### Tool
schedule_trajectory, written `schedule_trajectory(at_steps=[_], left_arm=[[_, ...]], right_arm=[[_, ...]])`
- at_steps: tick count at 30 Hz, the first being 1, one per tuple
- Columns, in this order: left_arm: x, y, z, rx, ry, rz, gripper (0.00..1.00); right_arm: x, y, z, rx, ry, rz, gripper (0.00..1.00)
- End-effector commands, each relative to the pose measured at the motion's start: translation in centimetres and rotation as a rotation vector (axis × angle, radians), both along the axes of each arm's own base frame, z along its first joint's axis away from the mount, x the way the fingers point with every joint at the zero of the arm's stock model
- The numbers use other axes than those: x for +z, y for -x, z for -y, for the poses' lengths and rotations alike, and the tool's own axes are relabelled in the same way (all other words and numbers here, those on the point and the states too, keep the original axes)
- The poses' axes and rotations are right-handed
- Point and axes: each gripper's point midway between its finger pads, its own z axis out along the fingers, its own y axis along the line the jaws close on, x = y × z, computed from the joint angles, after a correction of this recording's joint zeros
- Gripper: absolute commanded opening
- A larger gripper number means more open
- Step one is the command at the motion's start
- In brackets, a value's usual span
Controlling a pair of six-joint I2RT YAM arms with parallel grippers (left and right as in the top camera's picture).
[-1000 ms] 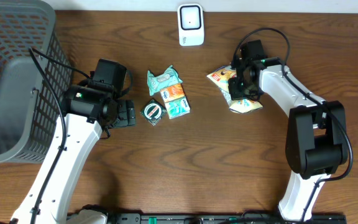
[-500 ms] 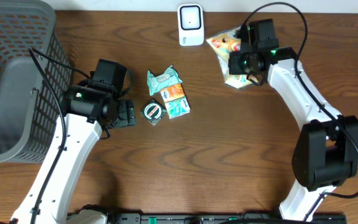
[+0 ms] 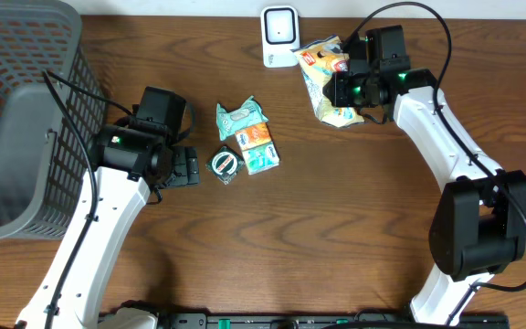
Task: Scan the item barcode
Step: 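Raise the snack bag to the scanner with the right gripper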
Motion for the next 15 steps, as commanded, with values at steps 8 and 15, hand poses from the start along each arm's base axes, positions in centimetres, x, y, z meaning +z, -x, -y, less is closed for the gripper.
schedule_trajectory(at_steps=[8, 15], left_arm=[[-0.1, 0.0, -0.3, 0.008, -0.013, -0.005, 0.98], [-0.1, 0.0, -0.3, 0.008, -0.013, -0.005, 0.98]], right_arm=[[1.7, -0.3, -1.0, 0.019, -0.032, 0.041, 0.01], [3.7, -2.3, -2.3, 0.064, -0.040, 0.185, 0.01]])
